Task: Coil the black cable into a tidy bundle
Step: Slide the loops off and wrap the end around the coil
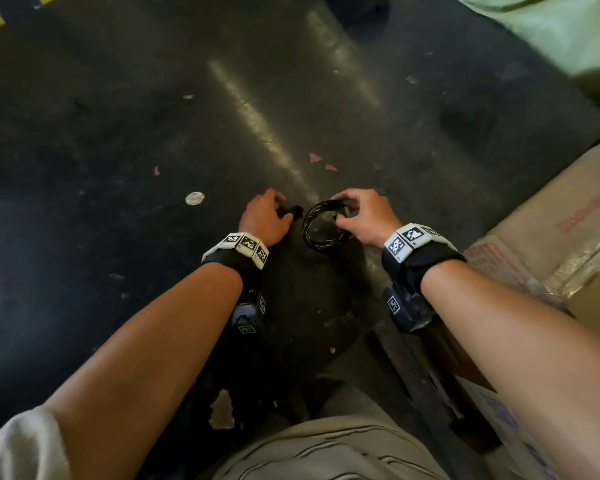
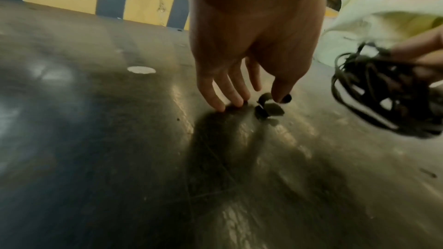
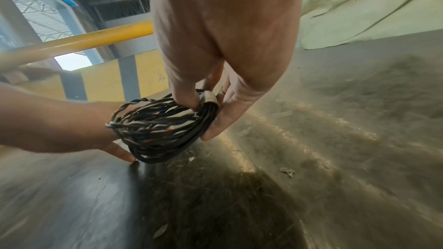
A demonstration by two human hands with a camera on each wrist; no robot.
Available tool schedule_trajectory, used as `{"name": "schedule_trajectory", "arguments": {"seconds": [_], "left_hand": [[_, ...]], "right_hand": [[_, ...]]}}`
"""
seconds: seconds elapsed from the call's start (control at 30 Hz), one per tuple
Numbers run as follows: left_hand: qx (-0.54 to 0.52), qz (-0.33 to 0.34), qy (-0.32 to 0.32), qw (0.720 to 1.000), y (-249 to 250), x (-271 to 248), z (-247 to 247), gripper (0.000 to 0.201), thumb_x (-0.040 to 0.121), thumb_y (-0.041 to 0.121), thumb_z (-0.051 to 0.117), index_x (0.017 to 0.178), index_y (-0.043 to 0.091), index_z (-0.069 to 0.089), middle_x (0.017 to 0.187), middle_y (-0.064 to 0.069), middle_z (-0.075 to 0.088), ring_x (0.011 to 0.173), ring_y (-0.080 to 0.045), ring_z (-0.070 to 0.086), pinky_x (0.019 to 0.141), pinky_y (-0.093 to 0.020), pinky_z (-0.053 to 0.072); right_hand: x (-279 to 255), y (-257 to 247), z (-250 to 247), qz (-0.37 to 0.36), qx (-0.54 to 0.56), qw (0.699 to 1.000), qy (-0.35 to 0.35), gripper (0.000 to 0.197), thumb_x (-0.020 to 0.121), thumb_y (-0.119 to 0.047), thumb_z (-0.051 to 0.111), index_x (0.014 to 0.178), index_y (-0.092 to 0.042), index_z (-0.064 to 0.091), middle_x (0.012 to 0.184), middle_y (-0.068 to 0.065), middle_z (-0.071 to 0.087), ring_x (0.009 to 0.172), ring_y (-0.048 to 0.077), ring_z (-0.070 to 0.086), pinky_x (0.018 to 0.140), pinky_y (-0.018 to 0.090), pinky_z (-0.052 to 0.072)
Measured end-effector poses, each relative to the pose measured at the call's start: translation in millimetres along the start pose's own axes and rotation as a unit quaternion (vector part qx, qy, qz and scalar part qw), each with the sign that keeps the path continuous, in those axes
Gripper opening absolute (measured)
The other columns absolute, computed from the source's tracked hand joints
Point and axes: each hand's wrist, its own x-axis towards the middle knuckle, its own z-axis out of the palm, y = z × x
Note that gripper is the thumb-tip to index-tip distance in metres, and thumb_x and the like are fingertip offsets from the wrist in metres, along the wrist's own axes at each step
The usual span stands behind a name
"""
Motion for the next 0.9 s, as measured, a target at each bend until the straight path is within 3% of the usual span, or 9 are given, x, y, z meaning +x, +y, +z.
{"name": "schedule_trajectory", "arguments": {"seconds": [0.13,0.27,0.33,0.5,0.7,0.8,0.9], "left_hand": [[0.043,0.027,0.031,0.998,-1.9,7.2,10.1,0.029,0.091,0.031,0.067,0.118,0.021,0.066,0.118,-0.009,0.061,0.106,-0.025,0.062,0.087,-0.036,0.049],[0.014,0.04,0.041,0.998,-12.1,4.8,6.3,0.031,0.098,0.03,0.057,0.123,0.015,0.066,0.113,-0.01,0.068,0.1,-0.024,0.066,0.091,-0.038,0.053],[-0.026,0.036,0.022,0.999,-20.6,0.7,-0.8,0.029,0.101,0.029,0.052,0.12,0.014,0.067,0.106,-0.007,0.072,0.094,-0.021,0.069,0.09,-0.04,0.056],[-0.166,-0.037,-0.041,0.985,-48.4,-19.3,-25.5,0.025,0.103,0.018,0.05,0.122,0.014,0.066,0.099,0.003,0.072,0.086,-0.01,0.072,0.077,-0.029,0.061],[-0.267,-0.113,-0.052,0.956,-80.4,-52.7,-69.1,0.023,0.1,0.014,0.055,0.116,0.013,0.071,0.1,-0.001,0.074,0.09,-0.01,0.071,0.084,-0.03,0.059],[-0.317,-0.14,-0.03,0.938,-93.6,-74.6,-85.7,0.018,0.098,0.01,0.058,0.108,0.012,0.073,0.104,-0.004,0.075,0.095,-0.013,0.071,0.084,-0.03,0.059],[-0.356,-0.153,0.022,0.922,-110.9,-97.1,-95.1,0.02,0.095,0.003,0.061,0.112,0.001,0.071,0.097,-0.008,0.074,0.086,-0.015,0.072,0.076,-0.024,0.06]], "right_hand": [[4.7,4.3,-1.5,0.003,0.034,0.999,-0.014,0.032,0.083,-0.016,0.074,0.112,-0.027,0.071,0.113,-0.002,0.073,0.109,0.011,0.064,0.087,0.021,0.048],[9.9,4.5,1.7,0.007,0.057,0.998,-0.03,0.029,0.087,-0.016,0.073,0.113,-0.029,0.07,0.114,-0.003,0.071,0.116,0.014,0.063,0.096,0.035,0.055],[13.5,0.2,2.3,0.005,0.061,0.998,-0.026,0.028,0.086,-0.016,0.074,0.109,-0.031,0.071,0.109,-0.004,0.072,0.112,0.015,0.065,0.097,0.039,0.056],[25.4,-39.0,5.9,-0.027,0.076,0.996,-0.035,0.026,0.086,-0.016,0.074,0.109,-0.027,0.072,0.093,-0.018,0.066,0.105,0.014,0.066,0.092,0.038,0.058],[37.6,-103.3,28.9,-0.121,0.093,0.986,-0.071,0.027,0.085,-0.011,0.075,0.108,-0.023,0.072,0.098,-0.009,0.07,0.093,0.012,0.068,0.086,0.035,0.058],[34.7,-132.7,46.0,-0.135,0.134,0.975,-0.118,0.028,0.087,-0.003,0.072,0.111,-0.018,0.07,0.093,0.0,0.072,0.08,0.03,0.077,0.076,0.044,0.064],[28.8,-156.9,62.0,-0.164,0.148,0.965,-0.14,0.027,0.088,-0.002,0.071,0.111,-0.017,0.07,0.093,0.01,0.073,0.078,0.034,0.077,0.073,0.042,0.064]]}}
